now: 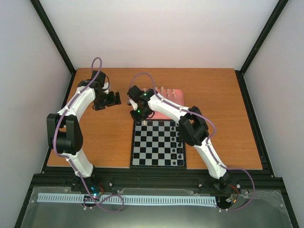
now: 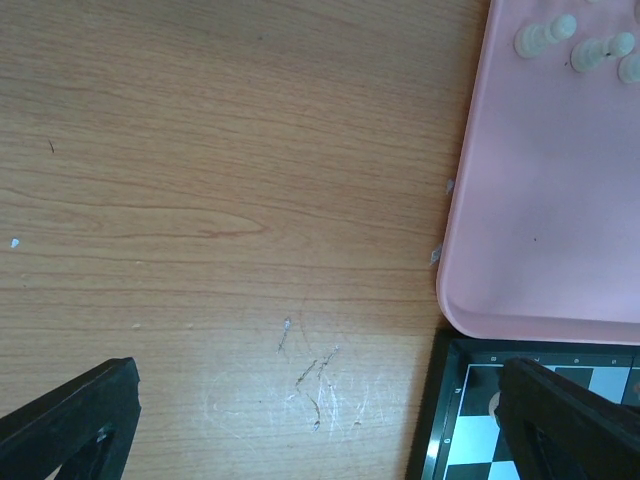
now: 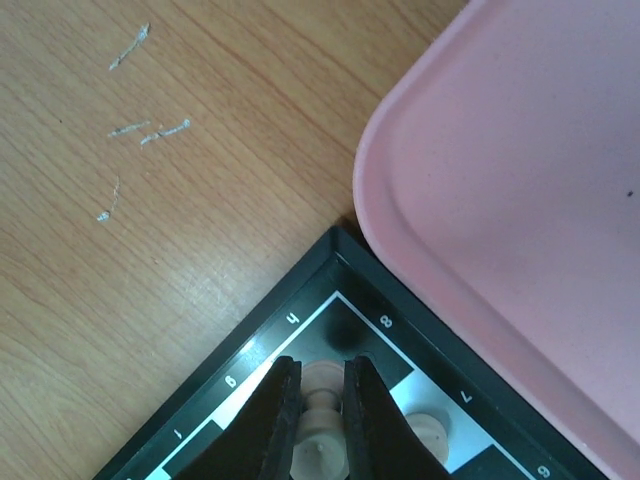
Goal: Set up the chess pieces on the board
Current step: Place the chess piece on the chessboard.
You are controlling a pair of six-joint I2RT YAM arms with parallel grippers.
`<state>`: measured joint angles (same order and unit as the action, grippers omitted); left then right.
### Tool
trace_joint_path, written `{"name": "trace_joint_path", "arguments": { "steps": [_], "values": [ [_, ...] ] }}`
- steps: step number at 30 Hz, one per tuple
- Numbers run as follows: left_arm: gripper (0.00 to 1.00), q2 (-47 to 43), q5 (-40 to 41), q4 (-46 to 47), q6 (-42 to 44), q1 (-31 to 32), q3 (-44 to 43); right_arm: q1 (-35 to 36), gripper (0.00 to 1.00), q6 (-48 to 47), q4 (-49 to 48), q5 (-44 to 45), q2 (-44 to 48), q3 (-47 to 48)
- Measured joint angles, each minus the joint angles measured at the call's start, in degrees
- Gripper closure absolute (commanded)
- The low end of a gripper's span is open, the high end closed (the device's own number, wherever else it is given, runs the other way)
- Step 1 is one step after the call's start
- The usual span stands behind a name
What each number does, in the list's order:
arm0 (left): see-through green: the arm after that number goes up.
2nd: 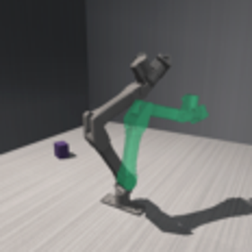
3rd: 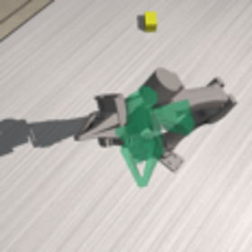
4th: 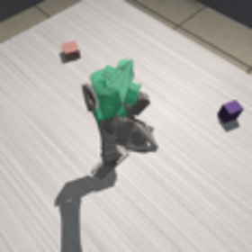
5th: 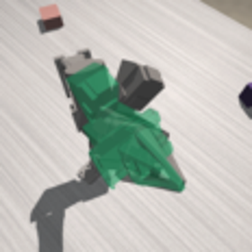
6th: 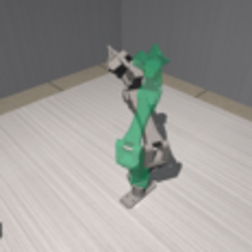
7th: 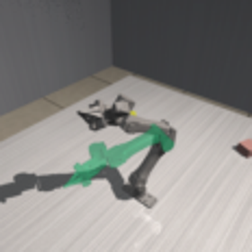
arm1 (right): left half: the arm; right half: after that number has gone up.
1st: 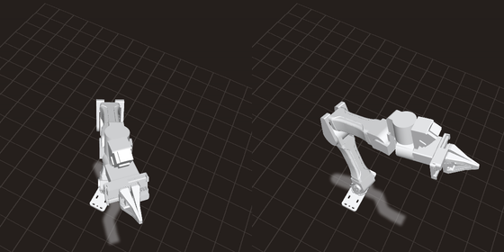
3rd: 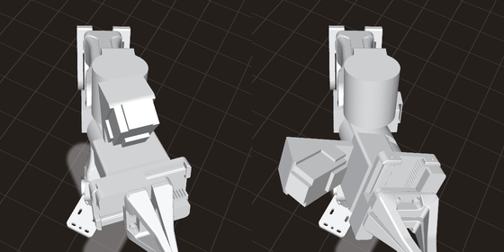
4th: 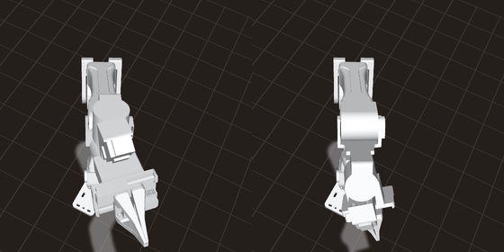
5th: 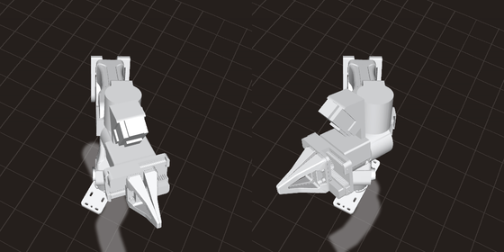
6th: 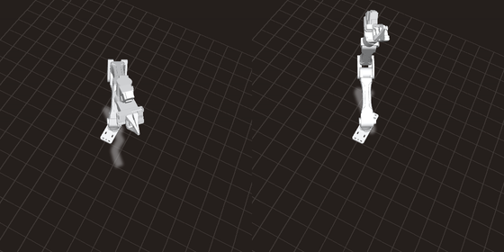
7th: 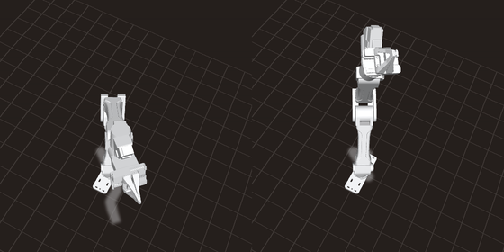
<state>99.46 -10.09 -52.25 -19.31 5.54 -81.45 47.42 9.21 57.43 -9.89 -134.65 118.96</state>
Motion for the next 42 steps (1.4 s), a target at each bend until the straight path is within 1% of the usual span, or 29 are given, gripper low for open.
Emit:
{"name": "trace_joint_path", "arguments": {
  "steps": [10, 22, 24, 29, 31, 36, 42],
  "values": [
    [0.0, 0.0, 0.0, 0.0, 0.0, 0.0, 0.0, 0.2, 0.96, -0.4, 1.2, 0.1, -3.3, 3.3],
    [0.0, 0.0, 0.0, 0.4, 0.0, 0.0, 0.1, 0.2, 0.95, -0.4, 2.5, 1.2, -3.5, 3.7],
    [0.0, 0.0, 0.0, 0.5, 0.0, 0.0, 0.2, 0.3, 0.92, -0.4, 2.5, 1.3, -3.5, 3.7],
    [0.0, 0.0, 0.0, 0.6, 0.0, 0.0, 0.3, 0.3, 0.73, -0.7, 2.6, 1.3, -3.5, 3.7],
    [0.0, 0.0, 0.0, 0.7, 0.0, 0.0, 0.3, 0.3, 0.68, -0.7, 2.8, 1.4, -3.5, 3.7],
    [0.0, 0.0, 0.0, 0.8, 0.0, 0.0, 0.3, 0.4, 0.52, -1.1, 2.8, 1.5, -3.5, 3.6],
    [0.0, 0.0, 0.0, 0.9, 0.0, 0.0, 0.4, 0.7, 0.44, -1.9, 1.7, 1.7, -3.1, 3.6]
  ]
}}
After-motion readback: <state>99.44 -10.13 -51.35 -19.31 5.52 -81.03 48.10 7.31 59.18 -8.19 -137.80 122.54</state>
